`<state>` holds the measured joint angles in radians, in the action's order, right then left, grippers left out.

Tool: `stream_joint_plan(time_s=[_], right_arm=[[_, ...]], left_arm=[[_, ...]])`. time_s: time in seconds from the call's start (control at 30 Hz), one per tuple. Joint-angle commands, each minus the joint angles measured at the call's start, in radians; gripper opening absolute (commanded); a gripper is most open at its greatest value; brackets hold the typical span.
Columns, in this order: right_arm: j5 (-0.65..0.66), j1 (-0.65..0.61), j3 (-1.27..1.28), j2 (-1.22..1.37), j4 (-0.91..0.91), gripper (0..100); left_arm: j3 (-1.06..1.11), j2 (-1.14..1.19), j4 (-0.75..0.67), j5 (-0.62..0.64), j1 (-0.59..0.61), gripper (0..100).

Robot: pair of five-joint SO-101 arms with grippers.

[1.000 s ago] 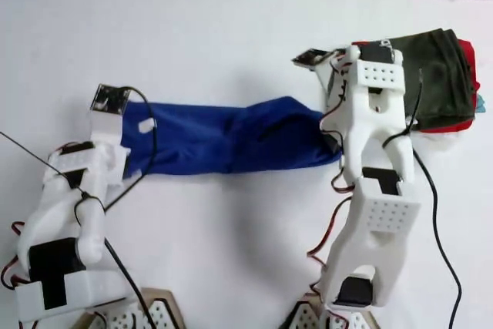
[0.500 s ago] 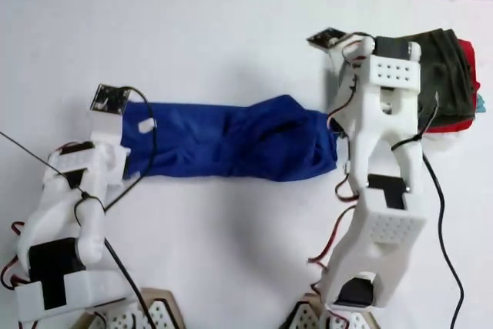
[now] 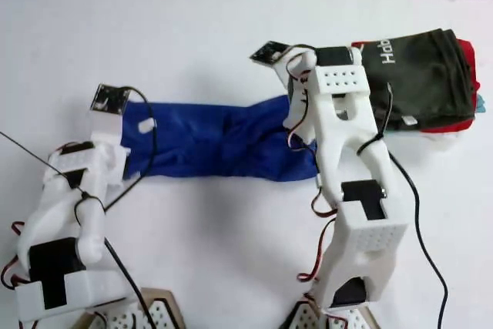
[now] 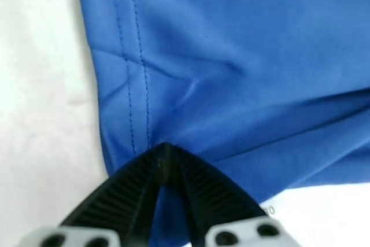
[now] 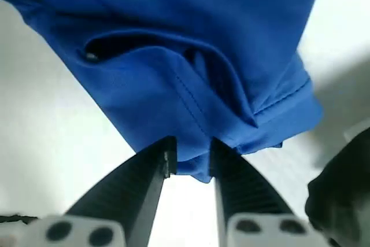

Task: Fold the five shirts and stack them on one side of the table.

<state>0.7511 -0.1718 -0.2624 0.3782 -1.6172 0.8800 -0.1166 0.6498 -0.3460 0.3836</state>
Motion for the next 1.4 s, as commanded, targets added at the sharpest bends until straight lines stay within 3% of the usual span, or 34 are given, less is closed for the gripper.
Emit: stream_joint_plan(time_s=[0.0, 0.3, 0.53, 1.07, 1.37], right_arm=[[-0.008, 0.015, -0.009, -0.013, 0.018, 19.1], [-0.009, 0.018, -0.012, 0.077, 0.070, 18.8], [-0.066, 0.019, -0.012, -0.007, 0.127, 1.5], [-0.080, 0.012, -0.160, -0.107, 0.070, 2.1], [-0.087, -0.021, -0.207, 0.082, 0.255, 2.2]], left_arm=[[-0.001, -0.021, -0.012, 0.005, -0.008, 2], [-0.001, -0.021, -0.012, 0.005, -0.008, 2], [-0.001, -0.021, -0.012, 0.005, -0.008, 2], [-0.001, -0.021, -0.012, 0.005, -0.008, 2], [-0.001, -0.021, -0.012, 0.005, -0.008, 2]])
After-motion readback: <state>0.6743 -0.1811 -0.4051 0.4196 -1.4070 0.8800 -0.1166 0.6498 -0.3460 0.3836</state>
